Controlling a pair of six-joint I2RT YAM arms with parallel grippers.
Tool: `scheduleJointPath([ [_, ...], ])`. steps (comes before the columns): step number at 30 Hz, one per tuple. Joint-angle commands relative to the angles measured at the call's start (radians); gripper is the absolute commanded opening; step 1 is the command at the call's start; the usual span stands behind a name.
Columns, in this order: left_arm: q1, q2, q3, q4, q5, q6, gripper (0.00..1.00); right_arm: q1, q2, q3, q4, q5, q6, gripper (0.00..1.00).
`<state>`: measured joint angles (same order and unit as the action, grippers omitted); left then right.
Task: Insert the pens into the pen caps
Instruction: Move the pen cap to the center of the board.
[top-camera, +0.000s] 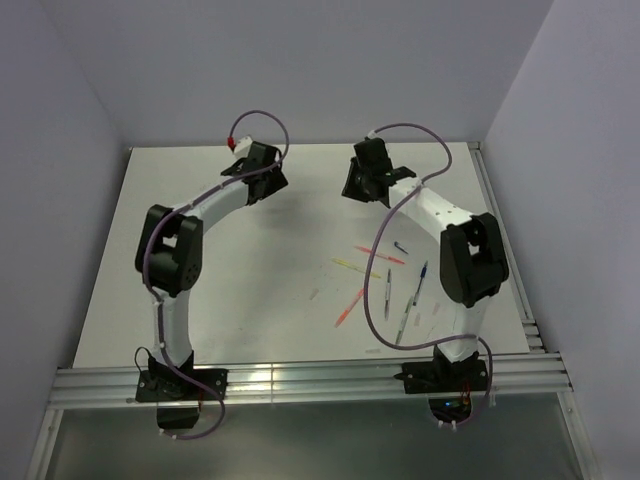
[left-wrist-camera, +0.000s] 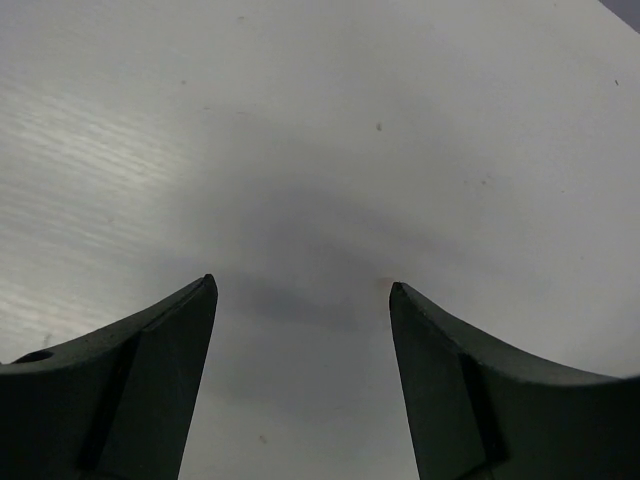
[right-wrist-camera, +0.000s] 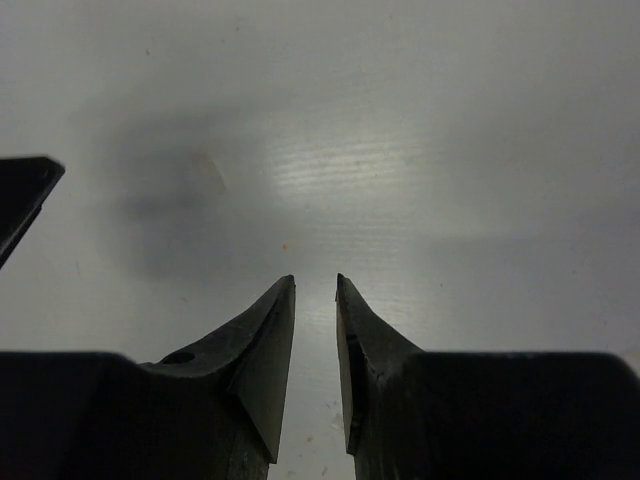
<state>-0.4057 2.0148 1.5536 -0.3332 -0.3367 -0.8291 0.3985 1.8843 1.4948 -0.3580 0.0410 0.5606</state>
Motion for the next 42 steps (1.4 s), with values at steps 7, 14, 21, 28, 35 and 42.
scheduleJointPath([
  [7,-0.082,0.212,0.315,-0.141,-0.160,-0.015,0.75,-0.006,-0.160,-0.215,0.145,-0.035,0.025,0.31],
  [14,-0.107,0.317,0.422,-0.208,-0.182,-0.021,0.73,-0.013,-0.209,-0.281,0.169,-0.081,0.038,0.30],
  [21,-0.108,0.311,0.347,-0.193,-0.162,-0.054,0.63,-0.032,-0.235,-0.309,0.185,-0.107,0.041,0.30],
  [28,-0.131,0.289,0.295,-0.190,-0.156,-0.082,0.59,-0.039,-0.240,-0.311,0.182,-0.115,0.044,0.29],
  [35,-0.143,0.289,0.247,-0.187,-0.150,-0.114,0.51,-0.044,-0.246,-0.323,0.189,-0.127,0.045,0.29],
  [42,-0.143,0.268,0.206,-0.205,-0.136,-0.157,0.33,-0.047,-0.254,-0.327,0.188,-0.131,0.044,0.28],
])
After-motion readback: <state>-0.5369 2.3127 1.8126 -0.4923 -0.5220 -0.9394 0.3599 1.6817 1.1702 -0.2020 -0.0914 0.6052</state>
